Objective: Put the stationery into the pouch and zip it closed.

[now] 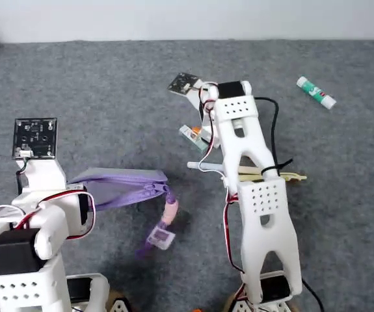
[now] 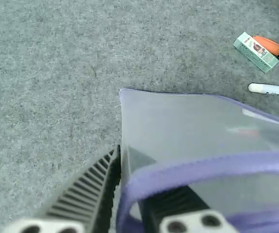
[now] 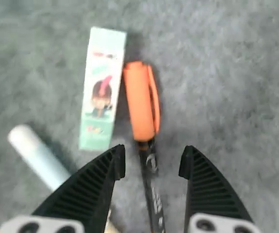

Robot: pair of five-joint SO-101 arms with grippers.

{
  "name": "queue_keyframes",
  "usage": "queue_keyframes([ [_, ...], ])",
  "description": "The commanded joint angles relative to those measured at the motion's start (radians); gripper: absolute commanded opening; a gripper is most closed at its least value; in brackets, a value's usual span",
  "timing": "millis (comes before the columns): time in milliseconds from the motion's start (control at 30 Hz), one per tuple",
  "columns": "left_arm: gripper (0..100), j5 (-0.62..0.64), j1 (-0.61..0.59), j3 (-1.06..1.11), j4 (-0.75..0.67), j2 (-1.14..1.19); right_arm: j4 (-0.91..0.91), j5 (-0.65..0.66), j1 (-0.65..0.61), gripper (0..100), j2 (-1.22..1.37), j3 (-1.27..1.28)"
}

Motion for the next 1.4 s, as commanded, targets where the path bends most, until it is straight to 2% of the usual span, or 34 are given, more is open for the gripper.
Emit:
queue_keyframes([
  [0,1,0.009,-0.005,-0.004,0.003,-0.005,0.004,0.012,-0.005,18.0,0.05,-0.129],
  [100,1,0.011,-0.005,-0.002,0.003,-0.005,0.054,0.012,-0.021,16.3,0.09,-0.175],
  [233,1,0.011,-0.005,-0.002,0.003,-0.005,0.125,0.068,-0.042,0.1,0.101,-0.23],
  [400,1,0.012,-0.005,-0.005,0.002,-0.005,0.245,0.057,-0.044,1.1,0.101,-0.377],
  [567,1,0.014,-0.006,-0.005,-0.018,-0.003,0.245,-0.029,-0.042,0.8,0.018,-0.434],
  [733,1,0.014,-0.006,-0.004,-0.018,0.0,0.245,-0.114,-0.047,0.8,-0.197,-0.247],
  [1100,1,0.014,-0.006,-0.005,-0.018,0.005,0.242,-0.269,-0.096,0.8,-0.871,0.333],
  [1233,1,0.014,-0.006,-0.005,-0.018,0.005,0.24,-0.345,-0.154,0.8,-1.072,0.434],
  [1367,1,0.014,-0.006,-0.007,-0.018,0.005,0.237,-0.496,-0.236,0.8,-1.224,0.439],
])
